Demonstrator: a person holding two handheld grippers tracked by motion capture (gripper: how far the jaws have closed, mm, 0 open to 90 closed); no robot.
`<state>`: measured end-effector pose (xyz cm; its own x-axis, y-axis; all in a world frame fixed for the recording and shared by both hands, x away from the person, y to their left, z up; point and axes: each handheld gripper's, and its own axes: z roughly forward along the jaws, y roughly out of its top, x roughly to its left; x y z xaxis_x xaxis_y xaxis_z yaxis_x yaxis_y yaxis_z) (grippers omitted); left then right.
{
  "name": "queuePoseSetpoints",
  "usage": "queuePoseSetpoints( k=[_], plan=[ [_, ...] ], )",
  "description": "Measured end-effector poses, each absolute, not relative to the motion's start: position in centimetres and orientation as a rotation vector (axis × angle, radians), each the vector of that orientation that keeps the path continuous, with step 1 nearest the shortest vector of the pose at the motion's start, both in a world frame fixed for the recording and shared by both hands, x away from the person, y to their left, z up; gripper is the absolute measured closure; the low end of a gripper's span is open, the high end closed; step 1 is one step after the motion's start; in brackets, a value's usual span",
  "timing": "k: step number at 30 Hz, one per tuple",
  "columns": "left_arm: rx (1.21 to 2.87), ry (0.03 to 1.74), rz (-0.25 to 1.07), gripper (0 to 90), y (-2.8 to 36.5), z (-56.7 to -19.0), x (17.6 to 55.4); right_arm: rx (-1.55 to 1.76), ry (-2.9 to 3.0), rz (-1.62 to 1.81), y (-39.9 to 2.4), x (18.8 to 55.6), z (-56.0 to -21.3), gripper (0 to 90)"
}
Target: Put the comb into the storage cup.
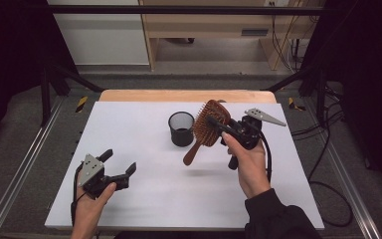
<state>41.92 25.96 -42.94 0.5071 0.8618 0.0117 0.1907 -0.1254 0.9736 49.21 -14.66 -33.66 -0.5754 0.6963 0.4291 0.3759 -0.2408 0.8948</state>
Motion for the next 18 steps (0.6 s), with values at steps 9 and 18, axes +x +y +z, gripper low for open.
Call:
queuePoseSetpoints(
  k=[9, 18],
  plan=[
    [1.605, 0.946, 0.745, 5.4, 27.0, -43.4, 41.9, 1.288, 1.744, 1.890, -14.5, 50.3, -31.7, 52.6],
    [1.599, 0.955, 0.731, 5.4, 27.2, -43.5, 42.1, 1.270, 1.744, 1.896, -13.3, 51.6, -30.0, 52.6]
  ],
)
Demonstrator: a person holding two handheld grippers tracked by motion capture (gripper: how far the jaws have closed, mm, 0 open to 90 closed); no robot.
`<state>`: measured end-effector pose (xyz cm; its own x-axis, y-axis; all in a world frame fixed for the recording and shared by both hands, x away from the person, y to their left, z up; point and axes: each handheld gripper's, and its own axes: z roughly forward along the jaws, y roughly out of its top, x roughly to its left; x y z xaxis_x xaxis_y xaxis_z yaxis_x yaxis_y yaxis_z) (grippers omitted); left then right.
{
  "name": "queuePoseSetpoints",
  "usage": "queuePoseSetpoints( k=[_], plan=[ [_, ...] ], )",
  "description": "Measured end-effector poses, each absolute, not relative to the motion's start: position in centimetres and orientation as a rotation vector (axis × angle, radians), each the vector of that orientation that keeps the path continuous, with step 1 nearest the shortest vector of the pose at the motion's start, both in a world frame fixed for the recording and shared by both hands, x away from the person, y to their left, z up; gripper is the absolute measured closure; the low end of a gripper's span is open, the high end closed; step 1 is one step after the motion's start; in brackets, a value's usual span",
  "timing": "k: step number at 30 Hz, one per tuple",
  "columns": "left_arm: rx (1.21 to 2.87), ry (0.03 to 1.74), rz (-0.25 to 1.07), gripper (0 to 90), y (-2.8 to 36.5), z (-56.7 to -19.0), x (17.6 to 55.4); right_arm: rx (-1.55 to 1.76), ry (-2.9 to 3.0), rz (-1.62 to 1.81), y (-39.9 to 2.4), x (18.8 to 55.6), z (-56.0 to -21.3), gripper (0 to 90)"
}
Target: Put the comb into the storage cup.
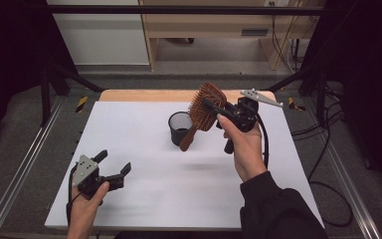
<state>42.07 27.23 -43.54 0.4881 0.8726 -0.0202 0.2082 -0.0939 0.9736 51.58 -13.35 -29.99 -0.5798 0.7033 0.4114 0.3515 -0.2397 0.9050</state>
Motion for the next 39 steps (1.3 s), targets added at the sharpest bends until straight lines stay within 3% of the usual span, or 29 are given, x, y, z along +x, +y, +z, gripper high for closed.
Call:
queuePoseSetpoints(
  k=[18, 39],
  plan=[
    [1.581, 0.977, 0.700, 5.4, 27.3, -44.1, 42.5, 1.282, 1.690, 1.883, -11.6, 56.4, -27.1, 52.4],
    [1.548, 1.021, 0.701, 5.8, 27.6, -44.0, 42.5, 1.304, 1.690, 1.785, -10.6, 59.2, -28.0, 52.1]
  ],
)
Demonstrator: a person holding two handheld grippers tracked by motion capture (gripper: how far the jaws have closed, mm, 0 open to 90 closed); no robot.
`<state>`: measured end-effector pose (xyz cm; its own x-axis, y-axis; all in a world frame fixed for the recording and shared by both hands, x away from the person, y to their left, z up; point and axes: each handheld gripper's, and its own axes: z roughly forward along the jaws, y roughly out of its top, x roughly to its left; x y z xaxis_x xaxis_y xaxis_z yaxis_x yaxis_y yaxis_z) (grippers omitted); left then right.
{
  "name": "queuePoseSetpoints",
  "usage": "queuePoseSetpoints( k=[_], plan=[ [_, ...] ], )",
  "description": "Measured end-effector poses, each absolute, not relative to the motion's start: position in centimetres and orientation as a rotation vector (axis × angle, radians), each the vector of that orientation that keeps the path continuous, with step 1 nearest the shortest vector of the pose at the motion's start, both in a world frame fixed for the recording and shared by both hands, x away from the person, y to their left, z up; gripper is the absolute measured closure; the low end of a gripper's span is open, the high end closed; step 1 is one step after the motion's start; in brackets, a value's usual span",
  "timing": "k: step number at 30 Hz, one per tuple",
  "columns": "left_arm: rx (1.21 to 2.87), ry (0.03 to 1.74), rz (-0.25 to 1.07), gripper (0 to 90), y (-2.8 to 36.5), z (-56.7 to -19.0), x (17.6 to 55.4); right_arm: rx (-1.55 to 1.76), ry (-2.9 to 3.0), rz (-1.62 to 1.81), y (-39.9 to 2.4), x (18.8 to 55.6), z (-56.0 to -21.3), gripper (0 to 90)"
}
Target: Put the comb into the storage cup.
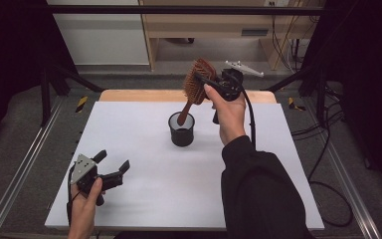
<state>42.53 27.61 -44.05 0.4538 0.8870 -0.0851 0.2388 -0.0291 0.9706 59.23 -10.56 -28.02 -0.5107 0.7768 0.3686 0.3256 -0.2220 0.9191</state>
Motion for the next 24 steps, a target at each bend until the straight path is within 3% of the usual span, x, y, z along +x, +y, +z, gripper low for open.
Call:
queuePoseSetpoints(
  k=[24],
  plan=[
    [1.569, 0.998, 0.723, 5.4, 27.5, -44.0, 42.6, 1.305, 1.741, 1.715, -9.3, 60.5, -30.5, 52.0]
  ],
)
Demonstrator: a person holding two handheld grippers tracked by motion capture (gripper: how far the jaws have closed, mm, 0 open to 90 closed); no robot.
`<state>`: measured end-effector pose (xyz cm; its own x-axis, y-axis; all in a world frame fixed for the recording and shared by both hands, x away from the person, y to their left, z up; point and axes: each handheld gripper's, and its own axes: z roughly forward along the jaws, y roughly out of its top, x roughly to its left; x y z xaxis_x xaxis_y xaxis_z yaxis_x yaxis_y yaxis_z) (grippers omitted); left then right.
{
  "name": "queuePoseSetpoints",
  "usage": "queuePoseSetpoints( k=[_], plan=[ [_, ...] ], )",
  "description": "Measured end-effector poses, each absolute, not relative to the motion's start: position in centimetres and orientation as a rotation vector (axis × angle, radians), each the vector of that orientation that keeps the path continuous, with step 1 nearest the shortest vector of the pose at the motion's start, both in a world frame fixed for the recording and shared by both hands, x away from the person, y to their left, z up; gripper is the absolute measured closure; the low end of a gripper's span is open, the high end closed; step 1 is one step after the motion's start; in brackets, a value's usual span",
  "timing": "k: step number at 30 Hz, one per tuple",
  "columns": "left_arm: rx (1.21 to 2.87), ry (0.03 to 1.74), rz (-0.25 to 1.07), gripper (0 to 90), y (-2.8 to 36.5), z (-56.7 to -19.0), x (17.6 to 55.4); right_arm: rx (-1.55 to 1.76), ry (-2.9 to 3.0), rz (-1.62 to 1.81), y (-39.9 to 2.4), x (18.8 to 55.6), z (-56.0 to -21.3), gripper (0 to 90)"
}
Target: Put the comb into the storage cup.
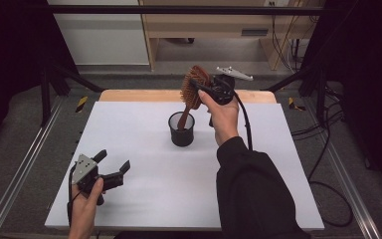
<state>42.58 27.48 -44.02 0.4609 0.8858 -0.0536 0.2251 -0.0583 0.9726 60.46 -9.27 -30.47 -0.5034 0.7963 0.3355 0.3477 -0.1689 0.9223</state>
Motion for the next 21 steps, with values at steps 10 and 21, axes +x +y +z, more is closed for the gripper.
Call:
queuePoseSetpoints(
  k=[10, 21],
  plan=[
    [1.564, 1.001, 0.737, 5.6, 27.9, -44.0, 42.5, 1.309, 1.759, 1.700, -9.3, 60.3, -31.4, 51.9],
    [1.581, 0.994, 0.745, 5.1, 27.7, -44.1, 42.6, 1.321, 1.773, 1.696, -9.0, 60.3, -32.5, 51.8]
  ],
)
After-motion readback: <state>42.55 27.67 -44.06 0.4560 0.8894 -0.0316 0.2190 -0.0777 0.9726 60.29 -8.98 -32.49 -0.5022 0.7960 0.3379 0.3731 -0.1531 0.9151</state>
